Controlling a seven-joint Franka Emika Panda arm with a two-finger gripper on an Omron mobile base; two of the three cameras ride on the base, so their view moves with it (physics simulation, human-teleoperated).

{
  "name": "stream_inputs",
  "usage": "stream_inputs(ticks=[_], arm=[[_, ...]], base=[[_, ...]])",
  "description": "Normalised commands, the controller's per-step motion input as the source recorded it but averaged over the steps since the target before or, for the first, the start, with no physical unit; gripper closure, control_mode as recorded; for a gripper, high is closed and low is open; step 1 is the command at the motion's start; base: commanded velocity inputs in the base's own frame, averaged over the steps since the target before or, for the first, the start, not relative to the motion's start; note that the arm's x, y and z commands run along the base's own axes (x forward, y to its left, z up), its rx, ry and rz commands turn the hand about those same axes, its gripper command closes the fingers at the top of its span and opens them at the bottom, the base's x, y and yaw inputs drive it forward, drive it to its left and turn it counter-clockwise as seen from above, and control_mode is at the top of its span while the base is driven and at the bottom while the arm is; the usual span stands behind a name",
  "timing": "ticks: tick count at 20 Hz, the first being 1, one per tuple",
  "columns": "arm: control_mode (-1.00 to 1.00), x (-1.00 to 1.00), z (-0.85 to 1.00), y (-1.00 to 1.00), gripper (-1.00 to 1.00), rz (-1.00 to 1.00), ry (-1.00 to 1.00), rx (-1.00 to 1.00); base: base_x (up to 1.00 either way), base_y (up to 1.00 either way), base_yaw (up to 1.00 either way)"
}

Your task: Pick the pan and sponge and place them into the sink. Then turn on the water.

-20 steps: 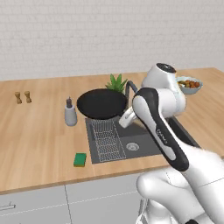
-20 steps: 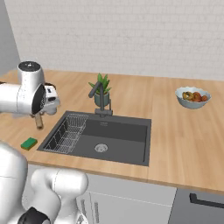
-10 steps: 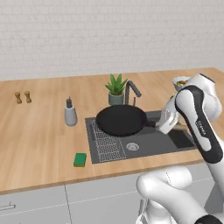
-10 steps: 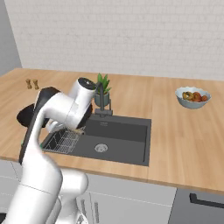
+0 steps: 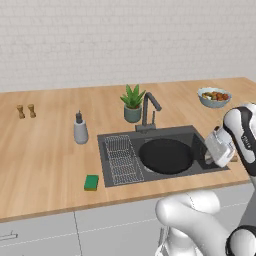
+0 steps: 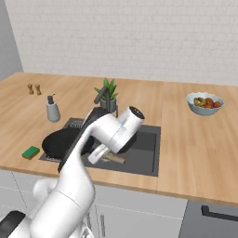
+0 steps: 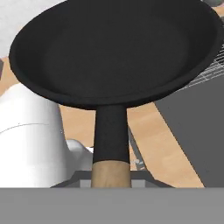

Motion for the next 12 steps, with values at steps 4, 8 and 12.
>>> stream_inputs(ticks=[4,8,12], arm=[[-1.00,0.53,-0.25,-0.69,1.00,-0.08,0.24,-0.09],[-1.00,0.77,-0.16,-0.34,1.00,-0.17,0.25,-0.13],[-1.00,0.65,-0.35,-0.24,1.00,-0.17,0.08,-0.05]], base=[[0.00,0.00,0.00],[0.00,0.00,0.00],[0.00,0.00,0.00]])
